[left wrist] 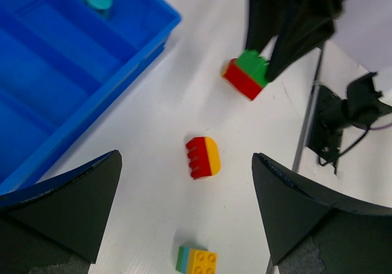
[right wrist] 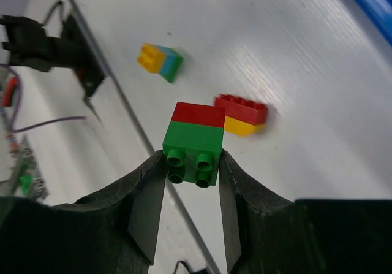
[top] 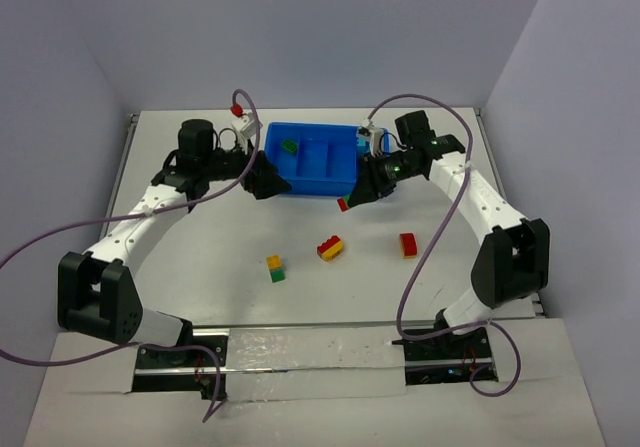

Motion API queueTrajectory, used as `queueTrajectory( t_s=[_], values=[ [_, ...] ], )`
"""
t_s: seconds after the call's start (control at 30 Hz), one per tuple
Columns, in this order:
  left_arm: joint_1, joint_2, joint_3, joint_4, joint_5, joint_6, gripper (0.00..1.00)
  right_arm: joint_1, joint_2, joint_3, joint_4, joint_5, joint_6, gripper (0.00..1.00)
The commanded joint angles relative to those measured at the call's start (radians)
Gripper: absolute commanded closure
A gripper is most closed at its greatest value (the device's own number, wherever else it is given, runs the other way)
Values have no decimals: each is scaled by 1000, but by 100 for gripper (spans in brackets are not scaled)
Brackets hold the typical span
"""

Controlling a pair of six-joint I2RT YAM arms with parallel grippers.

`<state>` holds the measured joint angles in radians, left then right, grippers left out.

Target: Sort the legos into containers by color

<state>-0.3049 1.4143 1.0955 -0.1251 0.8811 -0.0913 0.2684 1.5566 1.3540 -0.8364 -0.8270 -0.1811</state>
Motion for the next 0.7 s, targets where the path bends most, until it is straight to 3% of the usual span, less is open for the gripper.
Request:
queueTrajectory(
  t_s=[0.0, 0.33, 0.67],
  values=[
    [-91, 3, 63, 62, 63, 72, 4, -1, 88, 74, 77, -262, 154, 100],
    [-231, 16, 87, -108, -81, 356, 12, -2, 170, 71, 172, -466, 301, 100],
    [-290, 27, 125, -123, -169, 390, 18, -1, 166, 56, 226, -501, 366, 100]
  ],
)
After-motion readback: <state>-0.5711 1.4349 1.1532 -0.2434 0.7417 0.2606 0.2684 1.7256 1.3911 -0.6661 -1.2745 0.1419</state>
